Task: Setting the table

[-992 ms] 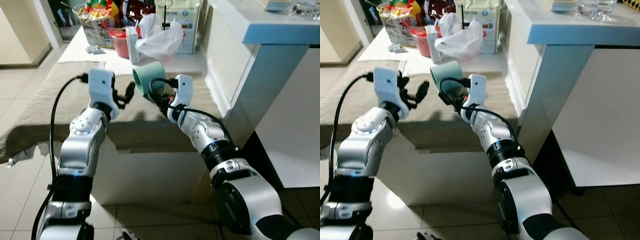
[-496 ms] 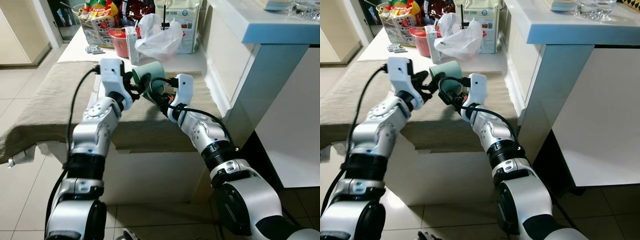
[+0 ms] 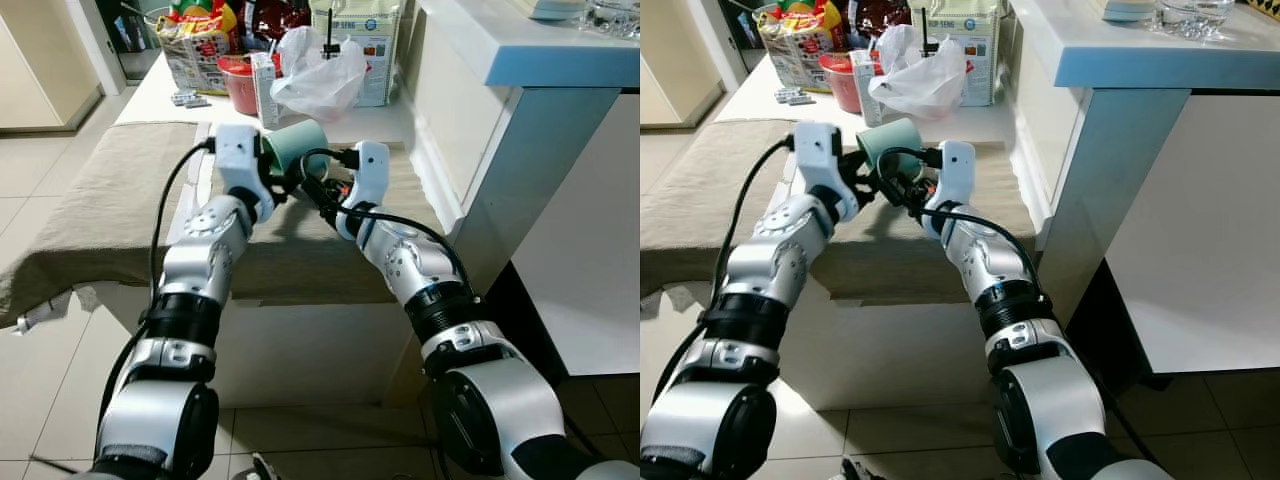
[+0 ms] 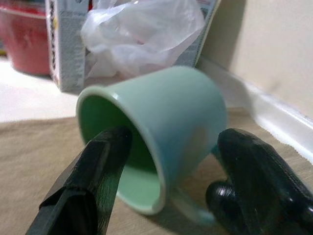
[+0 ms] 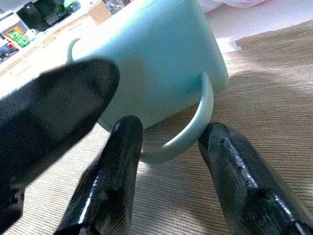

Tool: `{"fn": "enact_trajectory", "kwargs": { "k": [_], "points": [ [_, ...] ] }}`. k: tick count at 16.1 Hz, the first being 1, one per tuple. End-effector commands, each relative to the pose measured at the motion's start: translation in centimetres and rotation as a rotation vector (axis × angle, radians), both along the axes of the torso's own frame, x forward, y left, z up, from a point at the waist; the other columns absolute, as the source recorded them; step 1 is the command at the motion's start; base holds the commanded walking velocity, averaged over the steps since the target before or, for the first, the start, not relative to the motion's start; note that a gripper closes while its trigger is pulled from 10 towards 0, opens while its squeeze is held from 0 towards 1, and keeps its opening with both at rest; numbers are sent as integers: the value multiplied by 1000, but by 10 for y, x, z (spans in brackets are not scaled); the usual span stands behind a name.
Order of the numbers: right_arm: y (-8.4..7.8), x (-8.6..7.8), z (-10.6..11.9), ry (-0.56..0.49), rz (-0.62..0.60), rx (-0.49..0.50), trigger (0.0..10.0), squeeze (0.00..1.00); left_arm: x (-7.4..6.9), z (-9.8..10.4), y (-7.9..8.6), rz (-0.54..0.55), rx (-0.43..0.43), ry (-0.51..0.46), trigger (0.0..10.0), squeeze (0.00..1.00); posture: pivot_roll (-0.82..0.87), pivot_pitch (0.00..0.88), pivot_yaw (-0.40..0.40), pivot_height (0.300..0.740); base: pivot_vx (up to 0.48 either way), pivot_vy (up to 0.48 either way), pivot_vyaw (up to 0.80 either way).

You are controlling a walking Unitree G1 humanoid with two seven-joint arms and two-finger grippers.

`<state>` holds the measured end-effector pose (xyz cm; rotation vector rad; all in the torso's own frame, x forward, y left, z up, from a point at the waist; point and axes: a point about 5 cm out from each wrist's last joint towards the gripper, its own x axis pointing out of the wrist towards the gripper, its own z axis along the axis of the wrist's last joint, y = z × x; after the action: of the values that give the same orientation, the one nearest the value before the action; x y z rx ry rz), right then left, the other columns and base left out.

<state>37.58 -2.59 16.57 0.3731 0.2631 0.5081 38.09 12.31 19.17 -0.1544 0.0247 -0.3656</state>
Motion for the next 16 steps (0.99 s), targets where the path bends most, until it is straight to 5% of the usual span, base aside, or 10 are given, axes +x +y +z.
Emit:
{"fn": "enact_trajectory", "kwargs": {
  "k": [1,6,7,16],
  "points": [
    [16,-10,-8,32,41,29,10000,0,3,3,-3,-15,22,-16,10000,0,-64,50,53,740,0,0,0],
    [17,-13,-9,27,44,23,10000,0,8,1,-7,-33,33,-10,10000,0,-70,51,58,740,0,0,0],
    [17,-13,-9,28,45,23,10000,0,8,2,-7,-35,33,-10,0,0,-71,51,58,740,0,0,0],
    [19,-20,-14,30,61,9,10000,0,13,-1,-4,-4,78,-43,0,0,-78,51,59,740,0,0,0]
  ]
}}
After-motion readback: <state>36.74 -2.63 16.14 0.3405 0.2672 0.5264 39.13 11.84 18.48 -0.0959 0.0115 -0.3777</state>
